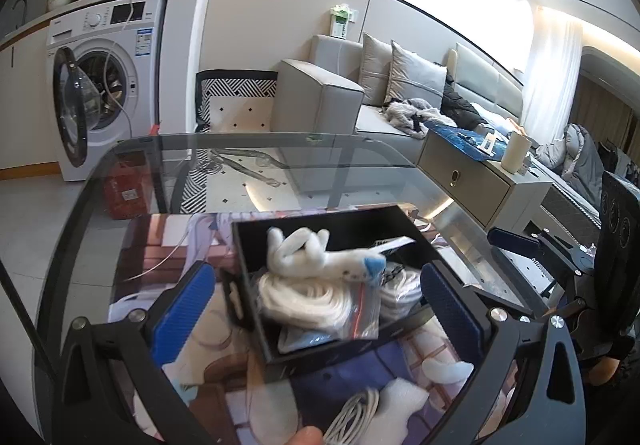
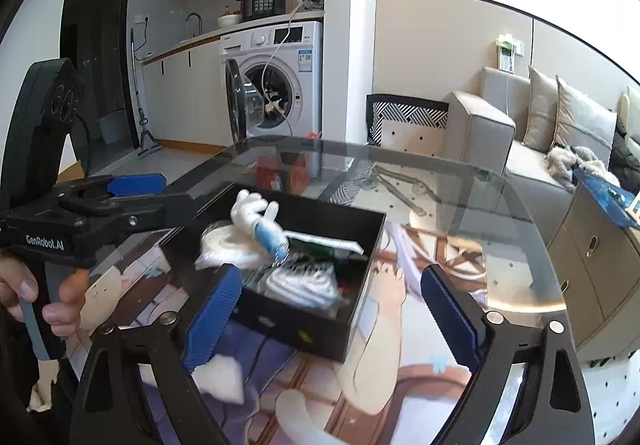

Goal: Organize soft objects
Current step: 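Open the left gripper over the box while the right gripper releases the sachet, then move the right gripper to the white foam block and close on it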

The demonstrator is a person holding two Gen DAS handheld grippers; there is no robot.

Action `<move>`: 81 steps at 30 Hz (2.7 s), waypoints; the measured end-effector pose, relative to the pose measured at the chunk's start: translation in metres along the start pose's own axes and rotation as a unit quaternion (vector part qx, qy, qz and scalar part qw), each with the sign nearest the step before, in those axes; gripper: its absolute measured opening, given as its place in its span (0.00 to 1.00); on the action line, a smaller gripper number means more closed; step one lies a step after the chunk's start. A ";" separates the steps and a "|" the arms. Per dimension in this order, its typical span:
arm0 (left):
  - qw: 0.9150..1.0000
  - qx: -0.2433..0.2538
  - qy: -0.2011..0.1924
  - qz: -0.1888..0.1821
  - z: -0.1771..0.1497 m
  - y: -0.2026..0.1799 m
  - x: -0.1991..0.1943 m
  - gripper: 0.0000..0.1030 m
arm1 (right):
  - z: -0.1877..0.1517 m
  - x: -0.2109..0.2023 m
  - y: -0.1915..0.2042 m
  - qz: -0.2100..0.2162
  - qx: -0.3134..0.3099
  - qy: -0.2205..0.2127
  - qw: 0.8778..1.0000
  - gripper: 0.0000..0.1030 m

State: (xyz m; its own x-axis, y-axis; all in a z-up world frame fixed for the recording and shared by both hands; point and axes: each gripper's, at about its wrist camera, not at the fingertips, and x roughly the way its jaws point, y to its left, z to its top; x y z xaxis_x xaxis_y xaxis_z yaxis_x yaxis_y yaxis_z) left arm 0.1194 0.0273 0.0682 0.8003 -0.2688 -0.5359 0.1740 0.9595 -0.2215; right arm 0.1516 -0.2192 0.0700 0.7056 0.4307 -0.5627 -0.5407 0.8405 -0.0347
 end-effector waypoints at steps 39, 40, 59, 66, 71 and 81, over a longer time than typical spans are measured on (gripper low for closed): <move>0.997 0.033 0.043 0.048 -0.071 0.024 -0.040 1.00 | -0.057 0.012 0.066 0.106 -0.060 0.104 0.987 0.99; 0.997 0.032 0.044 0.048 -0.071 0.025 -0.040 1.00 | -0.057 0.013 0.068 0.111 -0.061 0.107 0.986 0.99; 0.998 0.013 0.051 0.040 -0.071 0.035 -0.038 1.00 | -0.075 0.041 0.105 0.123 -0.074 0.156 0.977 0.99; 0.998 0.013 0.054 0.041 -0.072 0.035 -0.037 1.00 | -0.076 0.049 0.103 0.110 -0.065 0.159 0.979 0.97; 0.998 0.014 0.055 0.039 -0.072 0.035 -0.037 1.00 | -0.075 0.044 0.100 0.111 -0.079 0.151 0.979 0.88; 0.994 0.052 0.092 0.024 -0.080 0.019 -0.029 1.00 | -0.067 0.025 0.077 0.095 -0.084 0.147 0.981 0.88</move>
State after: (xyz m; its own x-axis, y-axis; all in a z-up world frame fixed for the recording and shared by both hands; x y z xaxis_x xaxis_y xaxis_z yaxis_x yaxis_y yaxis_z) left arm 0.0533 0.0468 0.0139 0.6922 -0.2244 -0.6859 0.2043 0.9725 -0.1121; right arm 0.0974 -0.1660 -0.0026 0.4360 0.4404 -0.7848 -0.7350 0.6774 -0.0281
